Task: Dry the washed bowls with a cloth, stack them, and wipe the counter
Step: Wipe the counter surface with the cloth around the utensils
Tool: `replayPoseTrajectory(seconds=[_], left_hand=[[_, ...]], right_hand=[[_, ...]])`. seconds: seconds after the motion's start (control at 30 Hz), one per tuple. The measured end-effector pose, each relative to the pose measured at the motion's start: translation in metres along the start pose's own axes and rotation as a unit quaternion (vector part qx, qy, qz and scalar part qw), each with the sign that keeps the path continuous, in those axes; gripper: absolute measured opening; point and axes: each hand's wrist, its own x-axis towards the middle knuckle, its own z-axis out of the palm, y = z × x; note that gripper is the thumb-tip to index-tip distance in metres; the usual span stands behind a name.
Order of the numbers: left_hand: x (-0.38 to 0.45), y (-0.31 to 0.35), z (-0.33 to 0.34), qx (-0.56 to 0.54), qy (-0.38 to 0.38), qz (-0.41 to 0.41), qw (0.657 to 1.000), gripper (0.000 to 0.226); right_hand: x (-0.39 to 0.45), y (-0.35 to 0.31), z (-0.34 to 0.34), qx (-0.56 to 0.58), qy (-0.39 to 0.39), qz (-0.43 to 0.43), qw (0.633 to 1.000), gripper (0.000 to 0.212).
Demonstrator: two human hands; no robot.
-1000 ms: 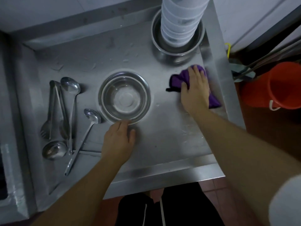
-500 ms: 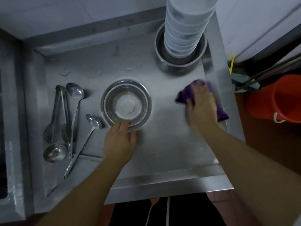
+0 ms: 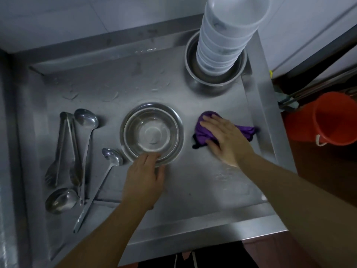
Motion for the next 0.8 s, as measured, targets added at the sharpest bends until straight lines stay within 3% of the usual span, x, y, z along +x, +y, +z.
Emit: replayPoseTrajectory(seconds=[0.07, 0.17, 0.23, 0.37, 0.43, 0.53, 0.63, 0.73, 0.8], left_hand=[[0.002, -0.003, -0.004, -0.005, -0.015, -0.002, 1.000, 0.032], [0.014, 0.003, -0.010, -0.054, -0.038, -0.026, 0.997, 0.034], [0.039, 0.019, -0.013, -0.109, -0.050, -0.055, 0.991, 0.030], [0.124, 0.069, -0.005, -0.190, -0.088, -0.099, 0.973, 0.020], [0.168, 0.093, 0.003, -0.312, -0.097, -0.171, 0.930, 0.030], [0.220, 0.117, 0.012, -0.376, -0.090, -0.225, 0.894, 0.035], [0.243, 0.133, 0.016, -0.474, -0.079, -0.268, 0.835, 0.040], [0.251, 0.138, 0.015, -0.506, -0.047, -0.287, 0.812, 0.038], [0.254, 0.139, 0.017, -0.541, -0.028, -0.291, 0.789, 0.024]], right_hand=[[0.000, 0.014, -0.008, -0.013, 0.008, 0.018, 1.000, 0.060], [0.015, 0.005, -0.011, 0.025, 0.109, 0.222, 0.969, 0.062], [0.025, -0.011, -0.007, 0.036, 0.133, 0.290, 0.947, 0.064], [0.020, -0.012, -0.004, 0.043, 0.108, 0.260, 0.959, 0.063], [0.018, -0.006, -0.004, 0.041, 0.104, 0.249, 0.962, 0.062], [0.019, -0.005, 0.001, 0.044, 0.108, 0.253, 0.960, 0.062], [0.019, -0.002, 0.002, 0.048, 0.106, 0.262, 0.958, 0.063], [0.018, 0.000, 0.002, 0.050, 0.096, 0.264, 0.958, 0.063], [0.017, -0.001, 0.001, 0.055, 0.091, 0.265, 0.958, 0.063]])
